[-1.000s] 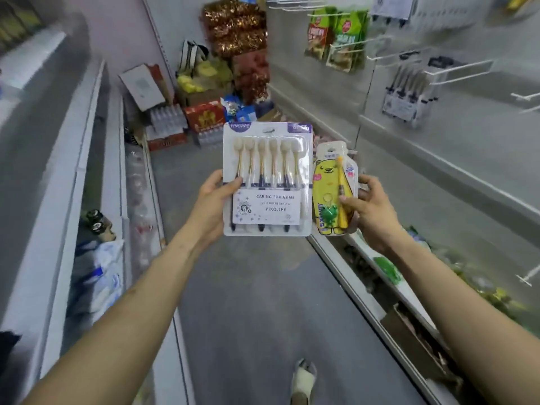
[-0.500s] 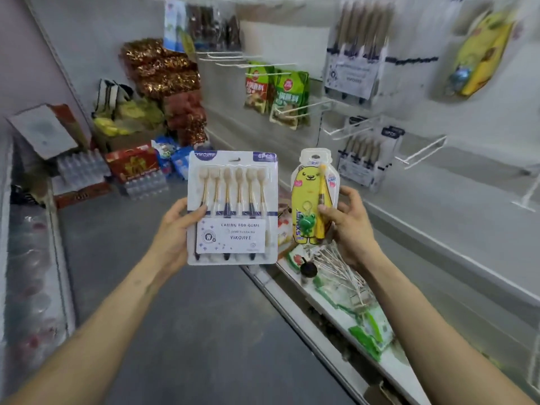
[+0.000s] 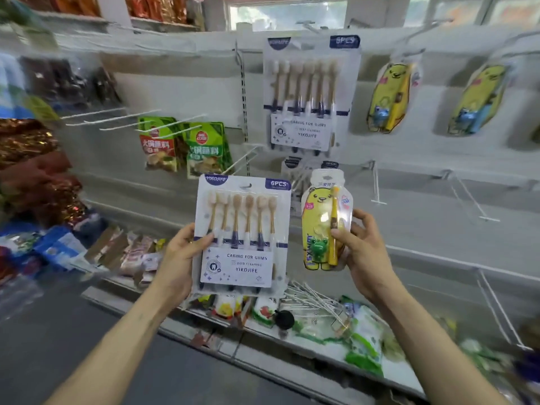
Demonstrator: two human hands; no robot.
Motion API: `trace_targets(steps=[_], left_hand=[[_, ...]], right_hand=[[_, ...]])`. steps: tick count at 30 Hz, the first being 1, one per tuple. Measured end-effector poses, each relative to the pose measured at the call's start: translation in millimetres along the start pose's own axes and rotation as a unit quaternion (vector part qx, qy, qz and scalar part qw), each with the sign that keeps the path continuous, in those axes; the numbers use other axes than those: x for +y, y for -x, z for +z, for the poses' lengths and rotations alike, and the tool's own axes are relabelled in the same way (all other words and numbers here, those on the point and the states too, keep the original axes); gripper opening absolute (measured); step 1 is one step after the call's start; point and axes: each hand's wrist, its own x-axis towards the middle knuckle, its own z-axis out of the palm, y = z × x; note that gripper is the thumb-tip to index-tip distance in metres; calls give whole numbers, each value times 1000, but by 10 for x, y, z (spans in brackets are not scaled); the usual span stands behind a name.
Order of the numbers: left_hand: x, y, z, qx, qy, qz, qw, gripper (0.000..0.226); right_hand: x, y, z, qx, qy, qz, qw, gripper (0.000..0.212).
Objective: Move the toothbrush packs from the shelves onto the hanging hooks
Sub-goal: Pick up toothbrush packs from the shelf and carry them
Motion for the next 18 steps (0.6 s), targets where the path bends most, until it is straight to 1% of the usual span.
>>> trace_targets(steps=[2,5,8,10,14,18], left_hand=[[-154,-137,-45,-18,7,-19,1000,32],[-421,-289,-44,-35,21,-69,997,39],[-617,-405,47,-53,14,-92,994,35],[-733,-463,127,-56,6,-96,994,37],[-925,-571,267,-61,-15,-102,993,31],[-1030,-677,435,-72,-10,-98,993,30]], right_hand=[[115,74,-48,29,9,2,1000,39],[270,130,-132,62,5,16,998,41],[358,94,-184,83,2,19,996,42],[385,39,-226,89,9,17,996,42],[447,-29,-337,90,19,8,996,42],[504,-12,-428,64,33,13,997,44]])
